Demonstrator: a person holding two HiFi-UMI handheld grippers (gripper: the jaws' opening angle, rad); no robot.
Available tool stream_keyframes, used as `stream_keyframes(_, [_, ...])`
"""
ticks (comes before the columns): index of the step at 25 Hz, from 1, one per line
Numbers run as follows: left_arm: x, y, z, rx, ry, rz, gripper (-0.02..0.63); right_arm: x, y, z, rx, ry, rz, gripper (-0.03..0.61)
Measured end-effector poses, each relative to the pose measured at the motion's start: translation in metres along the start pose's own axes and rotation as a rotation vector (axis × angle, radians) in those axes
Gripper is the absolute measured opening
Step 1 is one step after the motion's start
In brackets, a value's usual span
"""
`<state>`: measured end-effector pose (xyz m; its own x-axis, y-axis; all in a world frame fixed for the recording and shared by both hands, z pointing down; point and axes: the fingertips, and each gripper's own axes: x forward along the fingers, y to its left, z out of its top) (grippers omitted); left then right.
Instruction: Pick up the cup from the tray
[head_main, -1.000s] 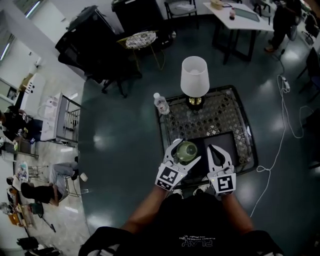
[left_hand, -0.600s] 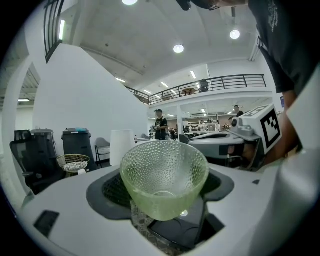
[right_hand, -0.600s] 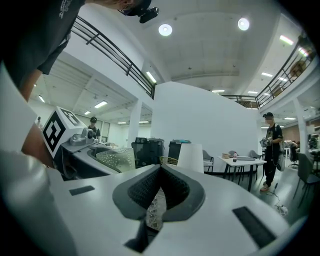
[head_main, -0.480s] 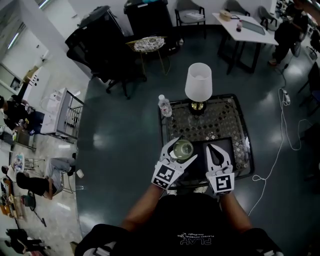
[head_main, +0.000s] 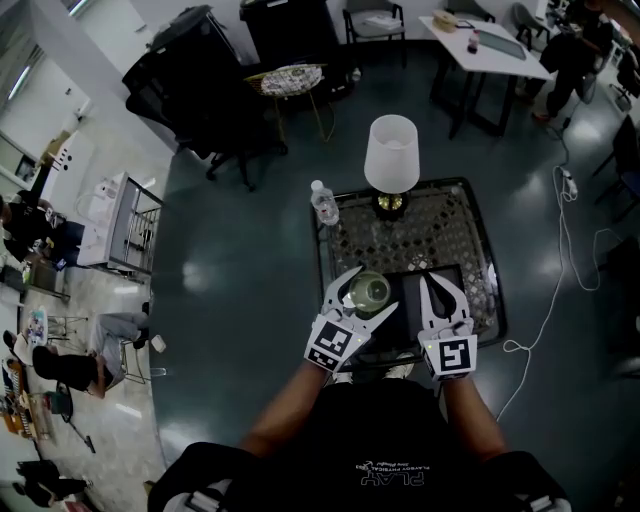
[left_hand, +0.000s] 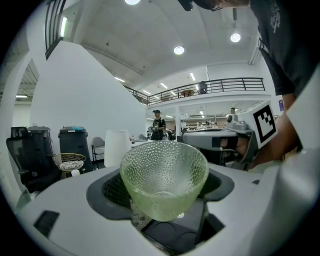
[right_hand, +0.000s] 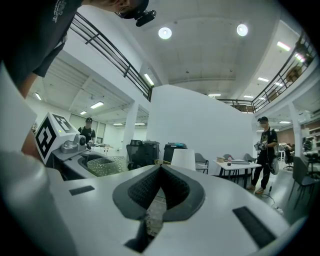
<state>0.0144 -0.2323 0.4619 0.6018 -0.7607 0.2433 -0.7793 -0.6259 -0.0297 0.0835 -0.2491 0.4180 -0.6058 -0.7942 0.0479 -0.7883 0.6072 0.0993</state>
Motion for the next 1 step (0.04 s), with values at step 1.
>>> stream_keyframes(1, [-0.0007,-0.002,-0.0002,-0.001,0.0,-0.002,0.393,-0.0023,-0.0012,0.0006,-0.002,0.007,-0.007,0.008])
